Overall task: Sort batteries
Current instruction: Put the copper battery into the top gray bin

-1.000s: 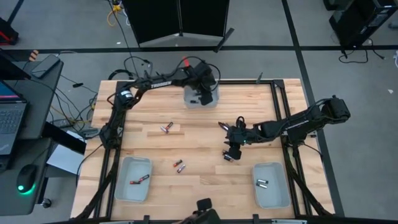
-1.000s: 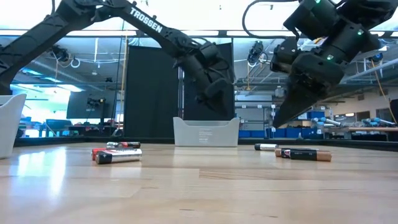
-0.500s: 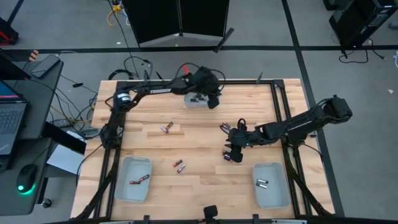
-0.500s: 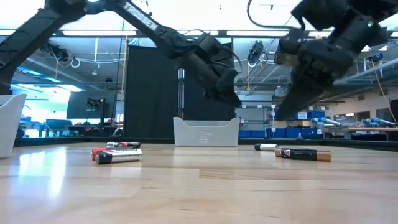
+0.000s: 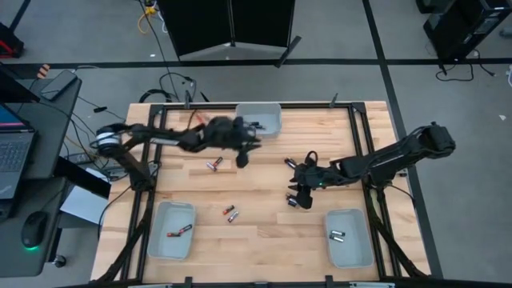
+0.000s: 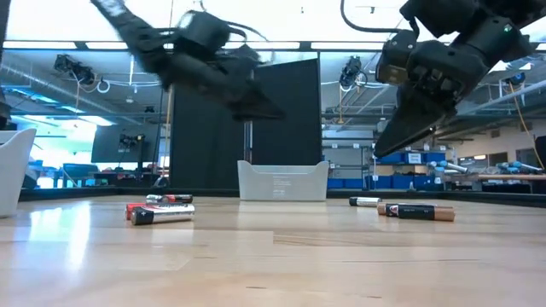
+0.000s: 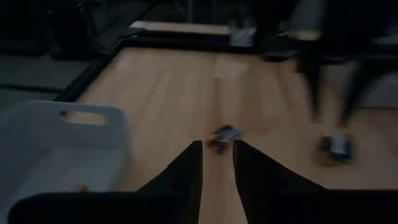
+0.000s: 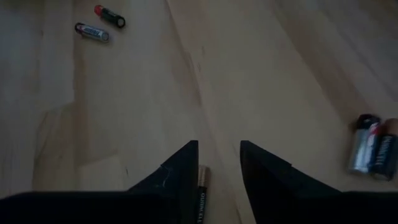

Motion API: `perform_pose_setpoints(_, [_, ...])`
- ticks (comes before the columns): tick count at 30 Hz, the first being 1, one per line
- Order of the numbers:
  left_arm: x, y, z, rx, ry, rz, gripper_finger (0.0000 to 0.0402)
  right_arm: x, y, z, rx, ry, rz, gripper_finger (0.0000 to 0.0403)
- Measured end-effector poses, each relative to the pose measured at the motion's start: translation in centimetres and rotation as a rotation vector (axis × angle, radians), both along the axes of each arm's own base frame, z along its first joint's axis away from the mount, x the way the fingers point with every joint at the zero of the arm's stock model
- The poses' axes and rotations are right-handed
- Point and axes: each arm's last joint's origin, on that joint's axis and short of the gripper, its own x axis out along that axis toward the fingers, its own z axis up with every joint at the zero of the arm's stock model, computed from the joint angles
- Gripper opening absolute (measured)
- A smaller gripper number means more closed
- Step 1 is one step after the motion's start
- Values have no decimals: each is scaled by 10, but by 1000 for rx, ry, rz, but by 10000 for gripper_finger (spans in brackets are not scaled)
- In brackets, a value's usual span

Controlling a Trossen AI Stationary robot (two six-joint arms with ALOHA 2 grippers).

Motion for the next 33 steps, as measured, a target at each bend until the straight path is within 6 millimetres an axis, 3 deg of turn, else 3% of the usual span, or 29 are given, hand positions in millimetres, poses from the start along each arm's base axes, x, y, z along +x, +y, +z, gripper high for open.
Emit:
perform_pose_setpoints(5, [-30,-33,-17,-56,-113,-53,95,2,1,2,28,36,-30,127])
perform_pose_setpoints(10, [-50,-49,-30,-37,-249,-97,95,3,1,8,30,91,-51,128])
perform_pose_setpoints(16, [-62,-50,-41,-21,-274,-52,95,3,3,4,48,117,-62,128])
perform_pose_setpoints(22, [-64,-50,-42,-16,-276,-32,95,9,5,-13,67,188,-43,128])
perform_pose_setpoints(33, [-64,-50,-42,-16,-275,-32,95,38,10,-23,2,353,14,128])
